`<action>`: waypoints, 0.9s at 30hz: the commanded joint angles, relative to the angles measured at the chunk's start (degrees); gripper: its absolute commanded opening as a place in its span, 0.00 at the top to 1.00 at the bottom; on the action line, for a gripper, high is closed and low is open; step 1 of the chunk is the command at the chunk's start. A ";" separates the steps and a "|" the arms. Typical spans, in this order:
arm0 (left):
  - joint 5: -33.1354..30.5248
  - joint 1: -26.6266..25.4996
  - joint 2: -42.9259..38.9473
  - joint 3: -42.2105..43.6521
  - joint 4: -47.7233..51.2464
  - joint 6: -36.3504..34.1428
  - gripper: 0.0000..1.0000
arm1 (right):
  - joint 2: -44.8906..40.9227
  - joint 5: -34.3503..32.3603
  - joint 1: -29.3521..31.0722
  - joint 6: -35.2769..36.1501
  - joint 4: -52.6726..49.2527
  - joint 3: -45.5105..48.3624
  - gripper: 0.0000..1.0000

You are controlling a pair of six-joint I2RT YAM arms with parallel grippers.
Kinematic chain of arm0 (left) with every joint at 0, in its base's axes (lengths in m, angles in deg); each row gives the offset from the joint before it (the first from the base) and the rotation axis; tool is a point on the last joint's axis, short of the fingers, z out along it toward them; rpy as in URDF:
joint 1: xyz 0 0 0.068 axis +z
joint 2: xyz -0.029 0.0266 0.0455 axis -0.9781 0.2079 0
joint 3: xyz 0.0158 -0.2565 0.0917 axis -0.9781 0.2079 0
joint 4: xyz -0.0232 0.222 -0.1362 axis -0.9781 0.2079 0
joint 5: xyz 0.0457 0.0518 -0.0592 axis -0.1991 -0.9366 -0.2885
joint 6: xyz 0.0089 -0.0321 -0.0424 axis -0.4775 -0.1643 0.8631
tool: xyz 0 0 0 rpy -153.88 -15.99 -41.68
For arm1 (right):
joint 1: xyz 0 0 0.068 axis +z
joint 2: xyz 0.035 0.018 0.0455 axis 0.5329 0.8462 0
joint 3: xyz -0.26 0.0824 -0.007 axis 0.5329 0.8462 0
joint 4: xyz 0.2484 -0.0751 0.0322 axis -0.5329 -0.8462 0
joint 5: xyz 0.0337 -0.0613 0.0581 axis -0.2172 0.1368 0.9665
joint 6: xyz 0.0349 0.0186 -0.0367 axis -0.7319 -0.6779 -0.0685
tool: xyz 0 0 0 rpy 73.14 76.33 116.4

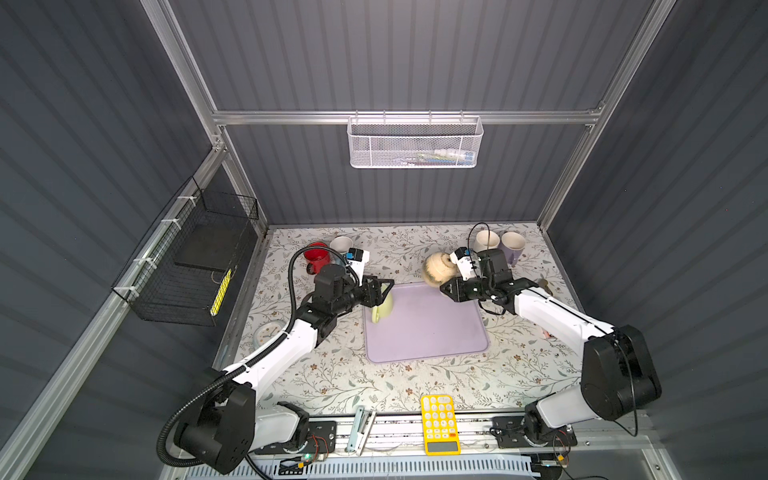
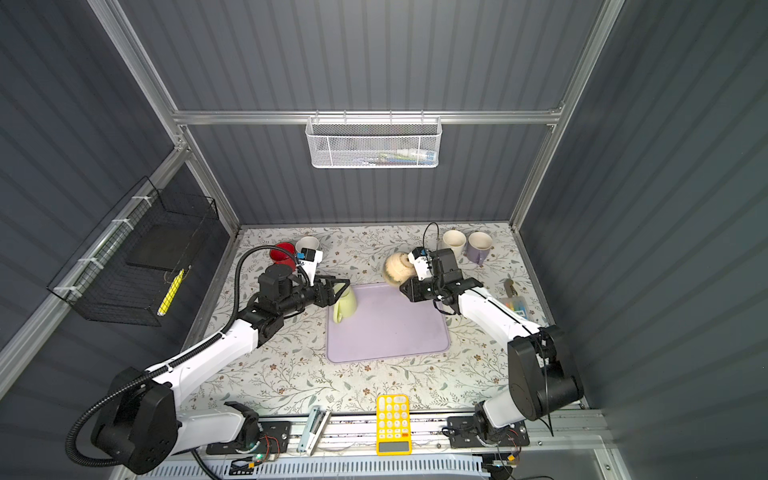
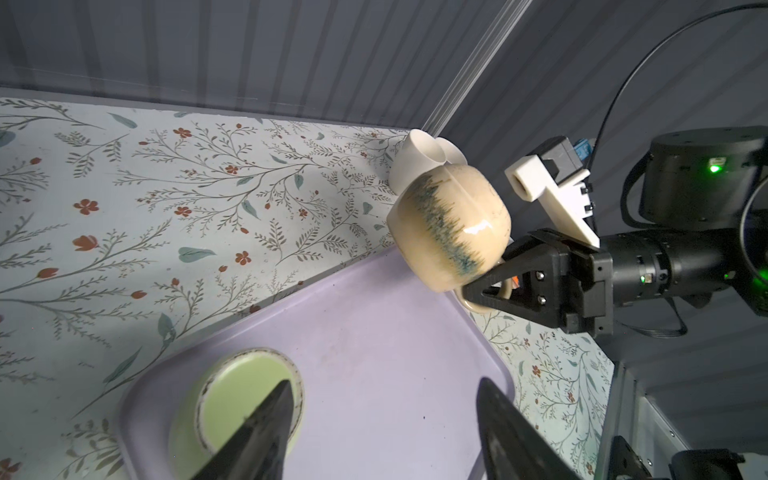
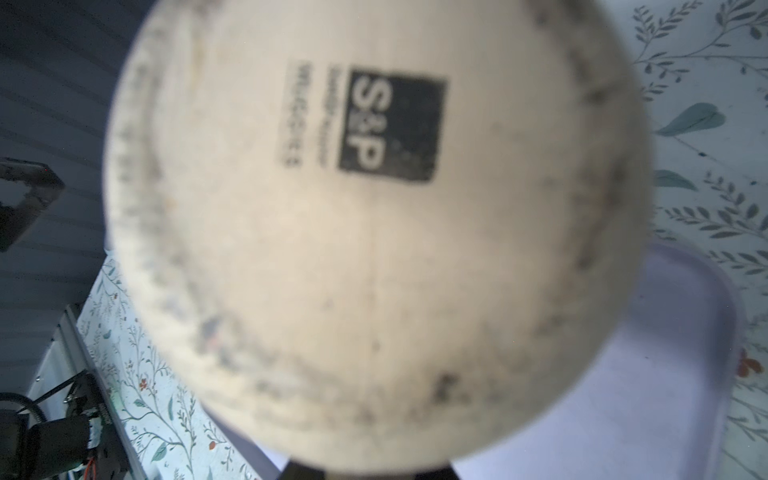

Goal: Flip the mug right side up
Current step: 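Lift and tilt the cream mug with the right gripper while the left gripper approaches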

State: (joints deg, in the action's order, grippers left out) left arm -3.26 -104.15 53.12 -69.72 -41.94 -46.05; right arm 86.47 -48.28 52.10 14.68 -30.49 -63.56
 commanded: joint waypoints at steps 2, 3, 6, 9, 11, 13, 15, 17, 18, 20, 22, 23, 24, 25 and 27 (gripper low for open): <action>5.09 0.22 1.29 -0.81 -4.76 2.96 0.30 | -2.87 5.24 -0.31 -2.22 9.55 0.07 1.00; 5.65 0.23 1.49 -0.73 -5.53 3.47 0.30 | -2.94 5.71 -0.30 -2.56 10.01 0.07 1.00; 7.56 0.22 2.10 -0.41 -8.84 5.58 0.30 | -3.33 7.33 -0.31 -3.47 11.39 0.15 1.00; 8.66 0.26 2.53 -0.34 -11.56 7.23 0.30 | -4.10 8.59 -0.31 -4.52 13.68 0.76 1.00; 9.36 0.24 3.04 -0.40 -13.18 8.13 0.30 | -4.42 9.86 -0.31 -5.44 15.17 0.93 1.00; 10.61 0.23 3.88 -0.41 -15.42 9.40 0.30 | -4.44 10.71 -0.32 -6.40 16.57 1.03 1.00; 12.27 0.23 5.12 -0.55 -18.23 11.21 0.30 | -4.44 11.56 -0.36 -7.27 18.25 1.20 1.00; 13.72 0.23 6.52 -0.68 -21.62 13.34 0.30 | -4.66 12.85 -0.29 -8.60 21.07 1.85 1.00; 14.35 0.22 7.12 -0.70 -22.96 14.20 0.30 | -4.61 13.73 -0.24 -9.27 22.43 2.20 1.00; 15.01 0.23 8.27 -1.01 -25.62 15.82 0.30 | -4.45 15.75 -0.03 -10.03 24.38 2.36 1.00; 15.51 0.18 9.09 -1.20 -28.17 17.00 0.30 | -4.35 16.64 0.58 -9.68 24.79 2.12 1.00; 15.90 0.14 9.41 -1.65 -28.96 17.39 0.29 | -4.14 17.11 0.88 -9.75 25.19 2.09 1.00; 16.12 0.10 9.77 -2.04 -29.49 17.57 0.29 | -3.95 17.62 0.96 -10.04 25.75 2.17 1.00; 16.56 0.05 10.15 -2.45 -30.27 17.93 0.29 | -3.71 18.14 1.00 -10.69 26.58 2.18 1.00; 17.20 -0.12 10.86 -3.08 -31.60 18.64 0.29 | -3.35 19.24 1.17 -11.56 28.05 2.33 1.00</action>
State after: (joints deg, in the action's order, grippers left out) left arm 11.34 -104.15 63.11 -70.22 -68.08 -29.61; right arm 84.40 -33.59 52.80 3.84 -11.89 -60.66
